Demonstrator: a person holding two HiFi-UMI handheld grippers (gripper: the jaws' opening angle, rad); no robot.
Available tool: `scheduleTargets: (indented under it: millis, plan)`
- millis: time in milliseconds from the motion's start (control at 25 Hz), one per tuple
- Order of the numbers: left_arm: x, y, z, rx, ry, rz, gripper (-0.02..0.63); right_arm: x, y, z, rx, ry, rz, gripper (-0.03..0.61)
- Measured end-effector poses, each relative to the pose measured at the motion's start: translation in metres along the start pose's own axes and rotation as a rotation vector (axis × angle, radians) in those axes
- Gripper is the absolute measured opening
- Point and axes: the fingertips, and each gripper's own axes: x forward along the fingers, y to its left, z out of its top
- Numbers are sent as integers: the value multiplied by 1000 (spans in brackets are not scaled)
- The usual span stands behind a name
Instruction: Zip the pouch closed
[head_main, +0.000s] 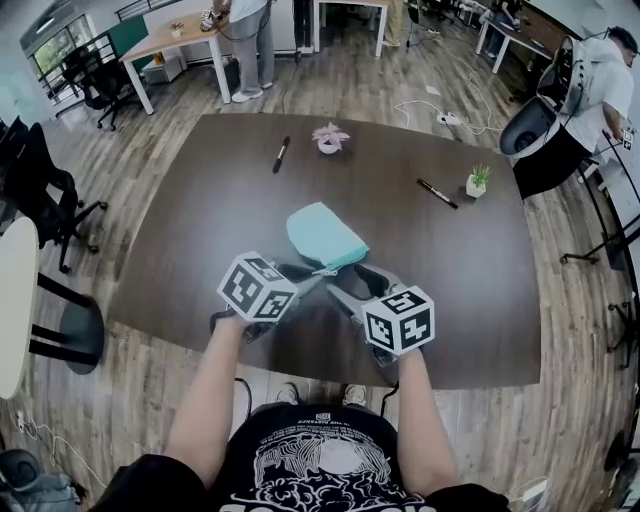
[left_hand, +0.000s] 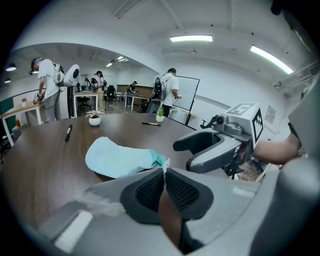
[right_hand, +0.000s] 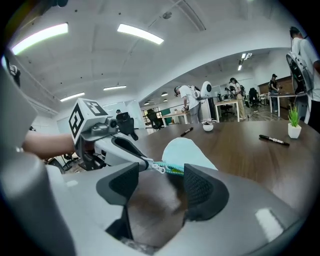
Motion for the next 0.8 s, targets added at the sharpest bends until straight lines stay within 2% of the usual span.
scheduleTargets:
  millis: [160, 440, 800]
  plan:
    - [-4, -6, 1, 28, 15, -11, 23, 6, 5, 0, -6, 16, 60, 270]
    - [-8, -12, 2, 13, 0, -26, 23, 12, 14, -5, -5, 42, 144, 218]
    - [-9, -13, 0, 23, 0, -35, 23, 13, 19, -9, 6, 40, 159, 163]
